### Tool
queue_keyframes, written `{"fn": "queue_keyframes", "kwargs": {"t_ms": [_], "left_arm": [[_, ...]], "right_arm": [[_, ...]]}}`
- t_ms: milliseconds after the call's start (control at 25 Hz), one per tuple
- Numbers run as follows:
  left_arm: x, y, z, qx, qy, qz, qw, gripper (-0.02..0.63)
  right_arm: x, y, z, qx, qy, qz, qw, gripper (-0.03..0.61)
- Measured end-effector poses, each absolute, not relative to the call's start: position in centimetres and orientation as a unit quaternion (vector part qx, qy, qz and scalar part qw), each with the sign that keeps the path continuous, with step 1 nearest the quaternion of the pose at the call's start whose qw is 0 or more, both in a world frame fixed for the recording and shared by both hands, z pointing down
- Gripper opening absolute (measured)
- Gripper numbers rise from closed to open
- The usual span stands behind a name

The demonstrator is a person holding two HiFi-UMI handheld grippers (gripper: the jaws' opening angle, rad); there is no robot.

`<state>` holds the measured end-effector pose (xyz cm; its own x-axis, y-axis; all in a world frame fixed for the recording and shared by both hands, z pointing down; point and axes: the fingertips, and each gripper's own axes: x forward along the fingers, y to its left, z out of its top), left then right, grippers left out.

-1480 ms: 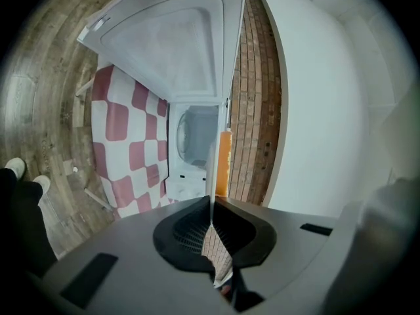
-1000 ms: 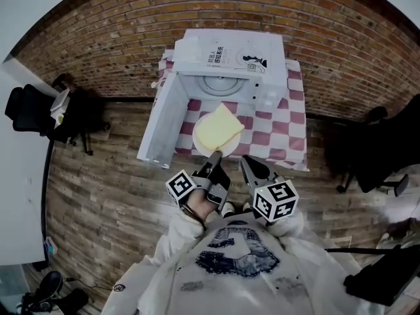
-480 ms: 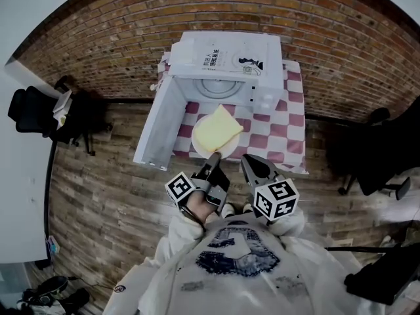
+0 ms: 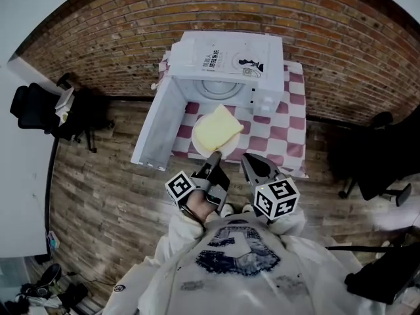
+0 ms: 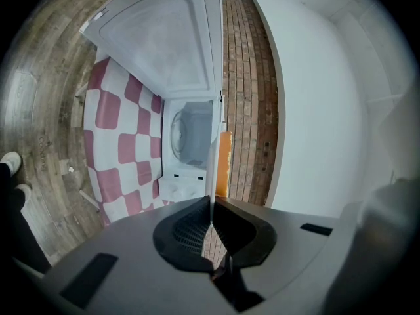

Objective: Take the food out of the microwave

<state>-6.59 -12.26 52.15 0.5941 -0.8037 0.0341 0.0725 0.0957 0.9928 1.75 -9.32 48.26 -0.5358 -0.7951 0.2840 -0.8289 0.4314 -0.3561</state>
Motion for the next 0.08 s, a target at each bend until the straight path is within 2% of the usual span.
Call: {"fn": "queue_keyframes", "kwargs": {"t_ms": [80], "left_arm": [[-6.29, -12.50, 52.15, 0.589, -0.312, -0.327, 0.670, 0.018]], "right_arm": [[2.08, -9.59, 48.37, 0.479, -0.846, 0.232, 0.036, 0.014]]}}
